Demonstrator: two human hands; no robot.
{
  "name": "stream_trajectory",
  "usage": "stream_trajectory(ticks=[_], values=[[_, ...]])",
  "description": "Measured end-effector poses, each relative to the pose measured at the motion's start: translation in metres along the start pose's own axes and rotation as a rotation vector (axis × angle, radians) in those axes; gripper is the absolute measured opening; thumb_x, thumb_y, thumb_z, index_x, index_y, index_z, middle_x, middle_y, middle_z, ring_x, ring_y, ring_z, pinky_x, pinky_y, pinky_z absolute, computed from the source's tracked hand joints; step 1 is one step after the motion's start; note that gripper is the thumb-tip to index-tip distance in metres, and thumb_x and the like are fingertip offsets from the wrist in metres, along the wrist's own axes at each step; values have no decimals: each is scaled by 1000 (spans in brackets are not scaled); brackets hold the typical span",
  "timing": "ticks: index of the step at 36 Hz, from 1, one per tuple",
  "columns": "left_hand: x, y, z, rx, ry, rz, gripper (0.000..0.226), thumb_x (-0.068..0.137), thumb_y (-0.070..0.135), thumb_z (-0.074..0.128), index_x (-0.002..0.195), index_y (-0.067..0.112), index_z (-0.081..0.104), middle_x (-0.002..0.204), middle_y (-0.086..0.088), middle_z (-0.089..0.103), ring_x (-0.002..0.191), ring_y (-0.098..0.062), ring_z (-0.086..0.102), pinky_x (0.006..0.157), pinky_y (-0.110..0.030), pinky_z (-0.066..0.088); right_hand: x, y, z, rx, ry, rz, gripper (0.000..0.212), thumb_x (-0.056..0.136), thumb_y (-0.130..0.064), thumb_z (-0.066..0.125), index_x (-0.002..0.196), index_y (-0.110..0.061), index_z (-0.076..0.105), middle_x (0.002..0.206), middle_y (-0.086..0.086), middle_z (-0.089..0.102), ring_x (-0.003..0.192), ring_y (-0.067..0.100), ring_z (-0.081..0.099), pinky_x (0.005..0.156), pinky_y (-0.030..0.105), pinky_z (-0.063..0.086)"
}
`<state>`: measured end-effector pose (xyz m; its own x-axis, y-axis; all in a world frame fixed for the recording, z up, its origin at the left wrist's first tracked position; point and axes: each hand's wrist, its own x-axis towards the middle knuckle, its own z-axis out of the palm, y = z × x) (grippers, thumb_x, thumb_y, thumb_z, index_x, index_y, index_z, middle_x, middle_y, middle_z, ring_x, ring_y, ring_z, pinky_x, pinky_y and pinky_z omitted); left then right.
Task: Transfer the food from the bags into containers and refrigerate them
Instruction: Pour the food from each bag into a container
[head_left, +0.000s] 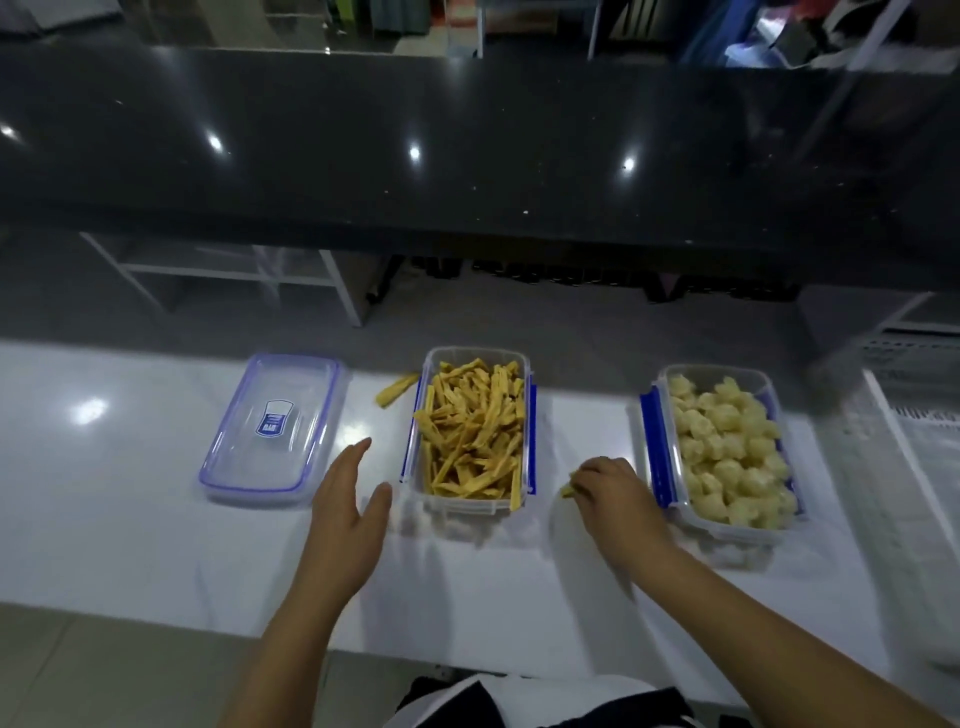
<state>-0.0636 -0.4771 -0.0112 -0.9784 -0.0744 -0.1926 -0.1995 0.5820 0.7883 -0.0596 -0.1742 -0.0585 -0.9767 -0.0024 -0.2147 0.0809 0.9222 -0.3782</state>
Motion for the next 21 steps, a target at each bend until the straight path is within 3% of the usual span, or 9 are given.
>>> stream_trajectory(ticks=[3,7,12,15,18,21], values=[[30,1,-7,67,19,41,49,100,8,53,147,18,45,153,-2,44,141,-20,38,106,-25,27,-1,-4,3,8,36,19,20,99,-15,55,103,-10,73,105,2,64,100,19,53,82,34,48],[77,5,-9,169,-15,71,45,96,10,57,140,20,53,144,-5,53,130,-25,50,97,-25,33,2,-10,3,39,63,73,13,98,-17,57,89,-13,66,87,-2,58,86,18,53,69,33,46],[134,8,-2,337,-100,109,49,90,11,63,139,17,54,139,-11,56,125,-31,54,95,-36,43,5,-18,3,169,131,202,13,92,-17,65,79,-19,63,78,-5,61,69,9,53,57,23,39],[155,9,6,408,-127,161,48,87,11,65,134,16,59,132,-12,60,120,-32,57,90,-38,46,4,-22,1,282,179,247,17,90,-15,69,77,-24,62,79,-6,64,72,9,57,57,21,38],[167,7,12,480,-133,213,44,86,10,65,129,21,61,126,-9,64,112,-30,61,83,-38,48,-1,-35,-10,408,271,273,17,88,-12,71,80,-26,64,82,-7,66,75,13,61,61,26,46],[172,4,16,530,-128,231,41,86,8,63,125,23,63,123,-6,65,107,-28,63,78,-38,48,-7,-59,-26,526,369,180,20,87,-11,73,82,-29,66,84,-10,67,78,9,62,66,25,51]])
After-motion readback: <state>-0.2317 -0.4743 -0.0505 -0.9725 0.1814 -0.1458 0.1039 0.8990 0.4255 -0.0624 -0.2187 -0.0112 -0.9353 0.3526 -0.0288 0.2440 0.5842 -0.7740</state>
